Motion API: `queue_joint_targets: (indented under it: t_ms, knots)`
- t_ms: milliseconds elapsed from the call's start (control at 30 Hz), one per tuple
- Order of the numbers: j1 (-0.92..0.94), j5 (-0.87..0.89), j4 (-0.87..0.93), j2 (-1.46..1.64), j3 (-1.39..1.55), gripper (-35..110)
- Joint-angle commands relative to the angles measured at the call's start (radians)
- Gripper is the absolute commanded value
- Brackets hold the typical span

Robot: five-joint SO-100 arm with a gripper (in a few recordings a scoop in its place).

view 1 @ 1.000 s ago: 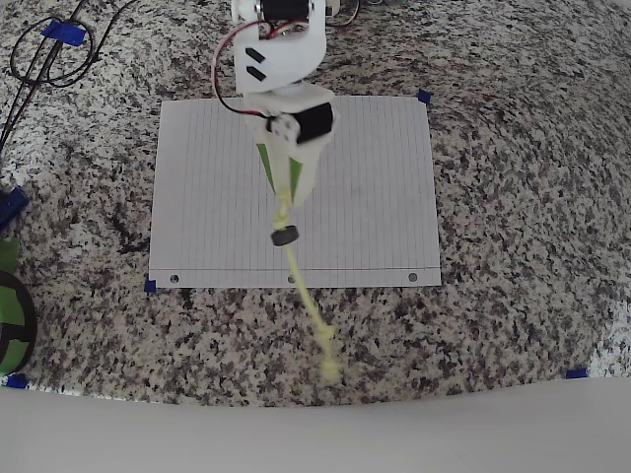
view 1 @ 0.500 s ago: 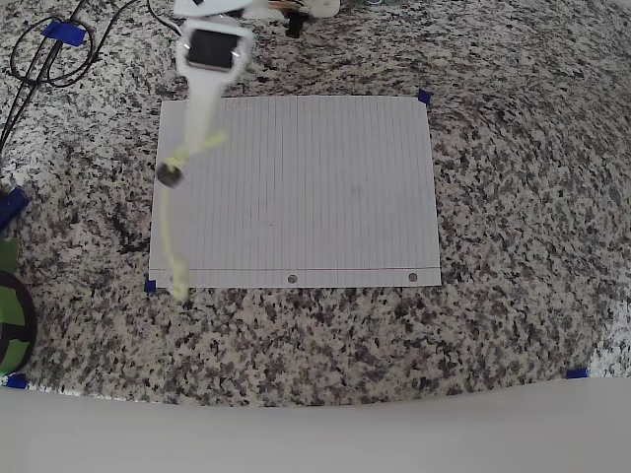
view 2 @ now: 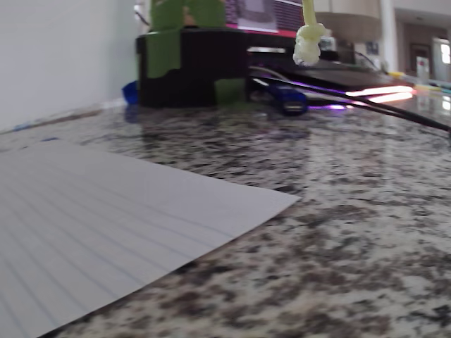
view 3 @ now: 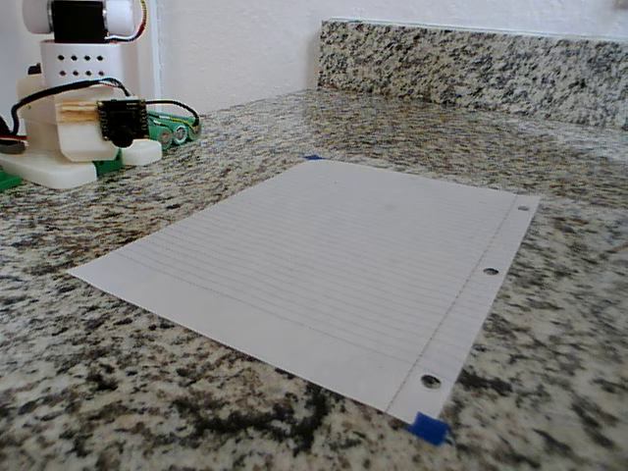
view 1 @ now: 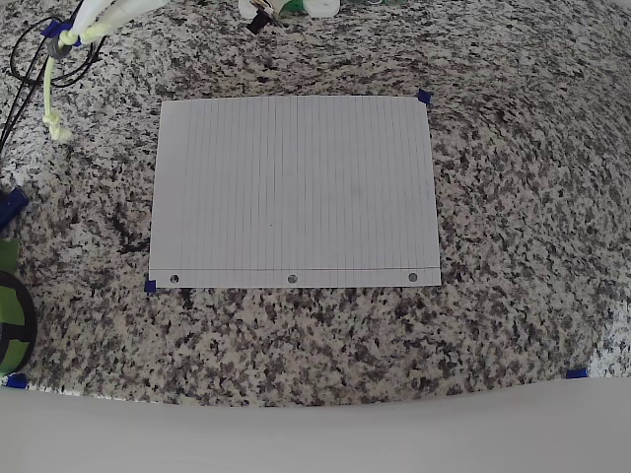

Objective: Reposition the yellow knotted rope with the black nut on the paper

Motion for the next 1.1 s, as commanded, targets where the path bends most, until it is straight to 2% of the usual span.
queue_joint_targets:
  t_ms: [0,67,167,400,500,633,833,1067]
  knots:
    - [0.023,-0.002,0.041,0.063,0.037,0]
    - [0.023,-0.008,0.055,0.069,0.071,0]
    - [0.044,-0.121,-0.006,0.032,0.057,0]
    - [0.011,-0.336,-0.011,0.015,0.048,0]
    - [-0.054,-0.341,0.037,0.017,0.048,0]
    - [-0.101,-0.212,0.104,0.044,0.051,0]
    - [-0.265,0.141,0.158,0.083,0.071,0]
    - [-0.479,0.356,0.27,0.178,0.078,0]
